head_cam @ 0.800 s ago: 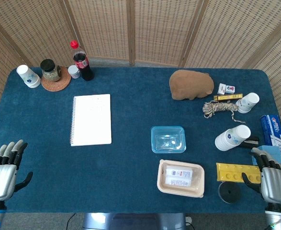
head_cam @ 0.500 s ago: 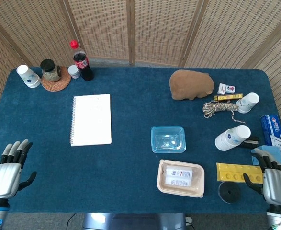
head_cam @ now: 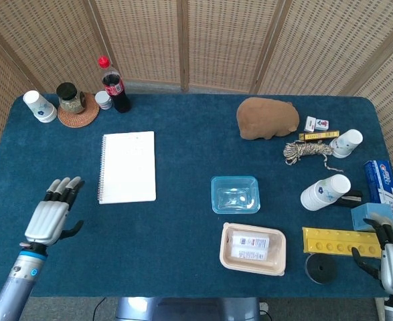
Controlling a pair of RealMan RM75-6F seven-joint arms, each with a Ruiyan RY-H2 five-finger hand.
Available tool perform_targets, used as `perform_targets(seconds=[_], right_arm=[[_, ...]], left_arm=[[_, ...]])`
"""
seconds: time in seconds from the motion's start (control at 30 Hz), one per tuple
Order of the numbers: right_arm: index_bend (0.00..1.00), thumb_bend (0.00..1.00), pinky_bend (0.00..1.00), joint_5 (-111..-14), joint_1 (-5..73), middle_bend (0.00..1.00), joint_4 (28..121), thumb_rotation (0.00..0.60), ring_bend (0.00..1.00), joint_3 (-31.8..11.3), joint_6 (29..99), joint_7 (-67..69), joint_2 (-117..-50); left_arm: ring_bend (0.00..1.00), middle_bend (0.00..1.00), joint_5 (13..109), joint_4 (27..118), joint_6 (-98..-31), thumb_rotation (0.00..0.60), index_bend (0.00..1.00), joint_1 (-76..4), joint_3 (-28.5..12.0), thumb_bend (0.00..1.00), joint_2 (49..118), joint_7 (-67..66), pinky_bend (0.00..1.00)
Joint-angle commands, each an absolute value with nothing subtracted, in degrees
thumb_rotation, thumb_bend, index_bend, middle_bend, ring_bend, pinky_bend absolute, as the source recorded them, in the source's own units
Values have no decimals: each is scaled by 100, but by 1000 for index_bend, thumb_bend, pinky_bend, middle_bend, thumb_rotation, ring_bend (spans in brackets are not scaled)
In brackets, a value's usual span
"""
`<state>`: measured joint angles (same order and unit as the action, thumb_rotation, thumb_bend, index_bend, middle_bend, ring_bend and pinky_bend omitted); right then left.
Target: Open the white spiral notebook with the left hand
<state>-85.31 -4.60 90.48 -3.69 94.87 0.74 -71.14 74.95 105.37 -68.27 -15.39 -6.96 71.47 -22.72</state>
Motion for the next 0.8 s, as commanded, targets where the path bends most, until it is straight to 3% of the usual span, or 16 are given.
perform_targets(seconds=[0.03, 0.13, 0.27, 0.8], right_arm=[[251, 285, 269, -8503, -513, 225, 9033, 600, 176, -367, 9538, 115, -7100], [251, 285, 269, -8440, -586, 225, 8985, 600, 176, -366, 9571, 186, -7072], [251, 285, 269, -8407, -617, 225, 8948, 600, 176, -375, 9564, 232, -7064], [250, 286, 268, -8276, -763, 225, 8874, 600, 176, -437, 9634, 308, -7027]], left_arm=[[0, 28, 7089, 10423, -6390, 600, 1, -1977, -929, 285, 7480, -2538, 0], [0, 26, 6565, 9995, -5867, 600, 0, -2566, -1119, 285, 8141, -2930, 0], [0, 19, 6065, 9655, -5707, 600, 0, -2979, -1230, 285, 8652, -3321, 0], [0, 21, 5414, 8564, -5666, 600, 0, -3736, -1338, 284, 9705, -3488, 0]])
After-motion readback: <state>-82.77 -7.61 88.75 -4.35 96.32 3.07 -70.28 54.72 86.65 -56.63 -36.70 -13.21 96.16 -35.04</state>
